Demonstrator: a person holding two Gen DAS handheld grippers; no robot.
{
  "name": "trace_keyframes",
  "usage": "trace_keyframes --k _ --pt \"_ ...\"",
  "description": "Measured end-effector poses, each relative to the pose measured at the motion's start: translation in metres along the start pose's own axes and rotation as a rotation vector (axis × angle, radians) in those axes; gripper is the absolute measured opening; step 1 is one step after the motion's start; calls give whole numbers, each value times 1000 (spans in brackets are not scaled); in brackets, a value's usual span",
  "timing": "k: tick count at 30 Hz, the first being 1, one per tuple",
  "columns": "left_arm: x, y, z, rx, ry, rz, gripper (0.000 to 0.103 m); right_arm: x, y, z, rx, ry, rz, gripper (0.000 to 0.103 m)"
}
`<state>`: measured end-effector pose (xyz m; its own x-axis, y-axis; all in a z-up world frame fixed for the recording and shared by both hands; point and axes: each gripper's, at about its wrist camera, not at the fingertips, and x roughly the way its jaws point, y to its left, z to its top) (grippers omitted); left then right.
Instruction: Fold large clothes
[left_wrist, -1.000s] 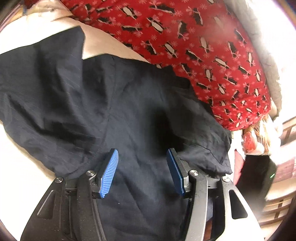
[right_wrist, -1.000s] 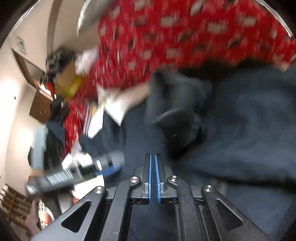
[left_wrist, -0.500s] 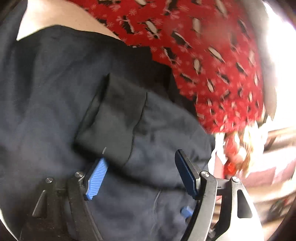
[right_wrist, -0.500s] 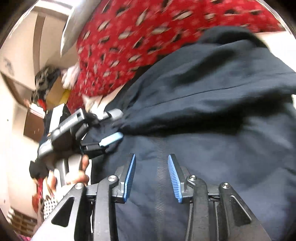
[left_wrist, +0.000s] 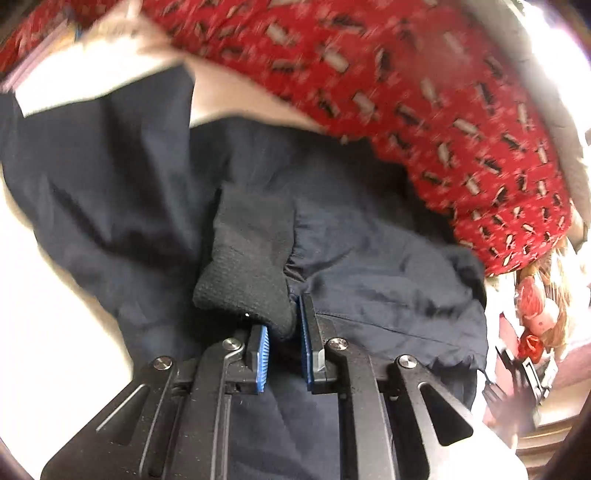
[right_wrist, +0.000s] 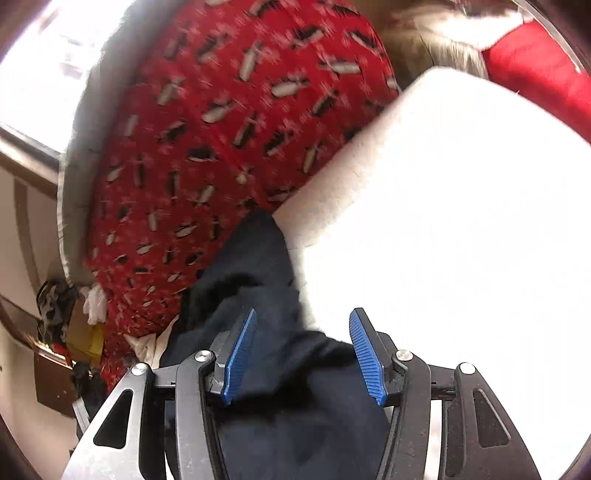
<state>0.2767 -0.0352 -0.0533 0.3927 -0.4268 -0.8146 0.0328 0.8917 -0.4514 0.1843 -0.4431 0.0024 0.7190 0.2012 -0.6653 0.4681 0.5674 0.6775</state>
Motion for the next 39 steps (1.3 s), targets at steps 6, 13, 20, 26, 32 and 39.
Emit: trace_keyframes --k 6,13,20,26,32,39 --pt "0 -13 -1 34 24 9 14 -2 32 -9 -210 -28 22 4" --pt "11 -18 -22 139 76 54 16 8 1 -16 -224 74 -133 4" --pt "-41 -10 -20 64 0 -98 16 -6 58 2 -298 -48 14 26" --pt "19 -18 -3 76 88 19 16 79 71 -11 -303 103 -88 29" --pt "-11 -7 7 58 59 -50 16 71 124 -39 -413 -2 -82 29" --pt "-77 78 53 -84 -66 46 38 135 191 -123 -573 219 -1 44"
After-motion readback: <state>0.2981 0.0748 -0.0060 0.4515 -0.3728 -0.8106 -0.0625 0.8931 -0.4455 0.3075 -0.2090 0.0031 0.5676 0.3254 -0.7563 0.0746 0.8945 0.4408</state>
